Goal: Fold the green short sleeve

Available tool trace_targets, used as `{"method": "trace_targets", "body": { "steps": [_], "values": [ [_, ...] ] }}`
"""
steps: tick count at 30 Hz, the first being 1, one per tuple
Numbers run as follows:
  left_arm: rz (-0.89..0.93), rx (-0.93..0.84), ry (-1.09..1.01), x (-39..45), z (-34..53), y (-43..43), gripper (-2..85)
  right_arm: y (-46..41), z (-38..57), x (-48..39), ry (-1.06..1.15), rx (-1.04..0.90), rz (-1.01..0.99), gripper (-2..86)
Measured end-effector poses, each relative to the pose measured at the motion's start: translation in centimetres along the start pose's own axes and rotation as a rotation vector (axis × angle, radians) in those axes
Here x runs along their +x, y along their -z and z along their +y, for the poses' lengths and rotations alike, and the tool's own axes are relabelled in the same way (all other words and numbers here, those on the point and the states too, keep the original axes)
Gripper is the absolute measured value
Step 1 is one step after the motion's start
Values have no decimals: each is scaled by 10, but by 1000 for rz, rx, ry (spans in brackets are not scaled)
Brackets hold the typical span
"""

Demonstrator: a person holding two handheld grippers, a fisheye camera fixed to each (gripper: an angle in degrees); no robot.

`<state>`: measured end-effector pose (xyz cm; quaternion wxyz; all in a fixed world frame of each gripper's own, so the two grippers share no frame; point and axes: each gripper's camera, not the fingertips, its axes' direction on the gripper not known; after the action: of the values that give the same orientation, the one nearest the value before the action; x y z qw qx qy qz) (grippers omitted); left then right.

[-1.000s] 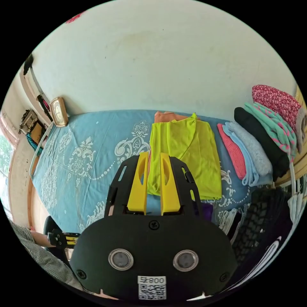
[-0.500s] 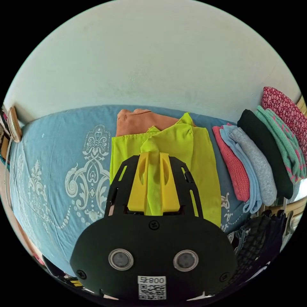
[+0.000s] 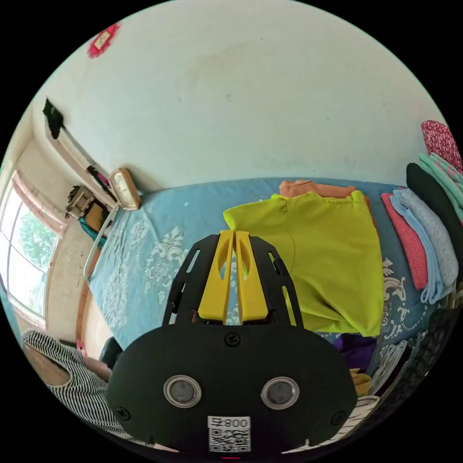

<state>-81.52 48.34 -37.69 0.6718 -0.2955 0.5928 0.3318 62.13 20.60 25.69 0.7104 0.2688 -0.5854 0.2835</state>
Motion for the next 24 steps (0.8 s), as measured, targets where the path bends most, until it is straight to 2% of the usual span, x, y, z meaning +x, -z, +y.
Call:
{"method": "trace_targets", "body": {
  "steps": [9, 14, 19, 24],
  "values": [
    [-103, 300, 246, 47, -20, 210, 9, 117, 154, -196, 191, -25, -380, 3],
    [-92, 447, 315, 106, -5, 324, 43, 169, 229, -263, 161, -5, -542, 2],
    [-50, 475, 282, 180, -1, 364, 65, 233, 293, -333, 181, -5, -586, 2],
    [38, 464, 319, 232, -6, 360, 70, 300, 340, -380, 194, 47, -590, 2]
  ]
}}
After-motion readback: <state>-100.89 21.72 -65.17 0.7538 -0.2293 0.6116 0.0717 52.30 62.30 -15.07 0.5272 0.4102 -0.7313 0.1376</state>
